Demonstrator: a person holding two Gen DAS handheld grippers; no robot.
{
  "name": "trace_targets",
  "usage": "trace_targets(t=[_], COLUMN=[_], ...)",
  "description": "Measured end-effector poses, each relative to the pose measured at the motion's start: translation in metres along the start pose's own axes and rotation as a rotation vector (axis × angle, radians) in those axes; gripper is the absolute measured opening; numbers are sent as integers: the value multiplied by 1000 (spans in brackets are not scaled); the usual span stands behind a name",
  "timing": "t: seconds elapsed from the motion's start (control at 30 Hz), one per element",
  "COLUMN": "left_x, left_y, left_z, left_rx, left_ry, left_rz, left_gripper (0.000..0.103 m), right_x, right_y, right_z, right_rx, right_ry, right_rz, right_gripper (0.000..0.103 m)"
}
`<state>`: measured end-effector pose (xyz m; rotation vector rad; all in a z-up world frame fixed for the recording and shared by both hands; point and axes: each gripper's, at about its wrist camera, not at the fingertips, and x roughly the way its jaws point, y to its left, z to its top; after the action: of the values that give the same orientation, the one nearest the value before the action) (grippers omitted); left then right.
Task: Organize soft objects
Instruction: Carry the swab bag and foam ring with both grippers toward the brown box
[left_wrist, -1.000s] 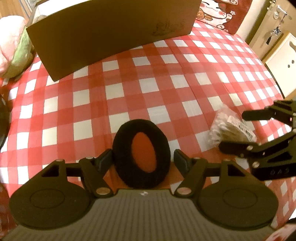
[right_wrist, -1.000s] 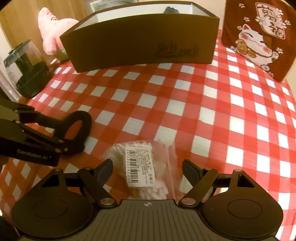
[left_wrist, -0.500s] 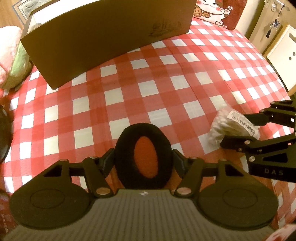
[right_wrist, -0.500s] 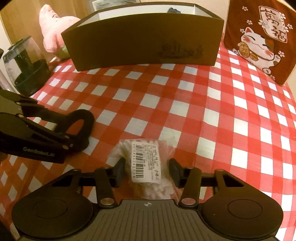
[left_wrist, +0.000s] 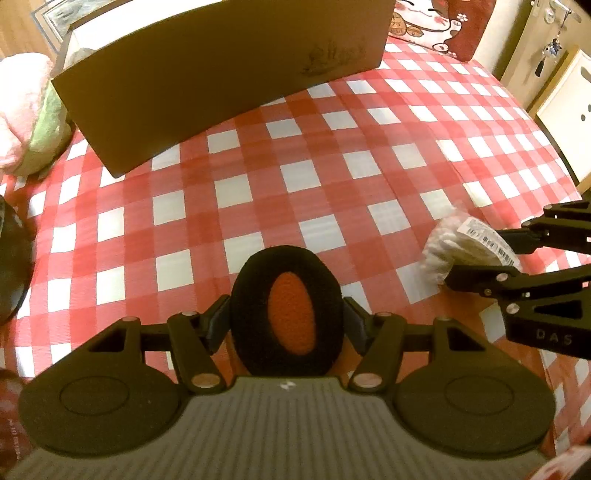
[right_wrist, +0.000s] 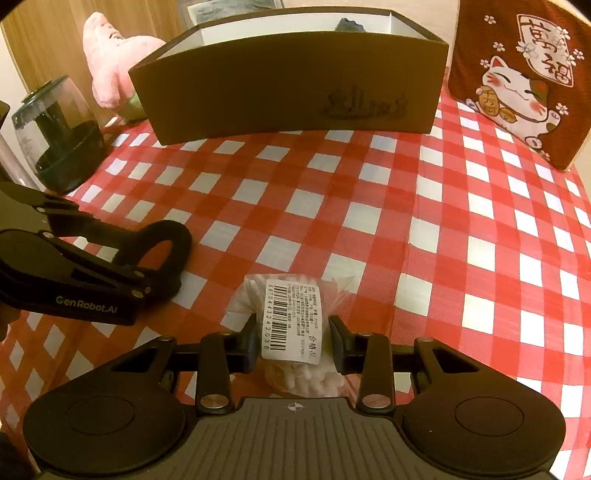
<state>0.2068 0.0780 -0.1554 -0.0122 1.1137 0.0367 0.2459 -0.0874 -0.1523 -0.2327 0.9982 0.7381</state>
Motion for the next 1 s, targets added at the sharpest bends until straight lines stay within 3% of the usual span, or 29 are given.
trace_targets(t=[1.0], left_x=[-82], left_y=[17], left_z=[50], left_rx=[-38], left_ry=[-215], left_rz=[5], left_gripper=[61], right_x=[-59], right_y=[-2], right_z=[51], right_rx=[25], right_ry=[-190], right_rz=[48], right_gripper=[37])
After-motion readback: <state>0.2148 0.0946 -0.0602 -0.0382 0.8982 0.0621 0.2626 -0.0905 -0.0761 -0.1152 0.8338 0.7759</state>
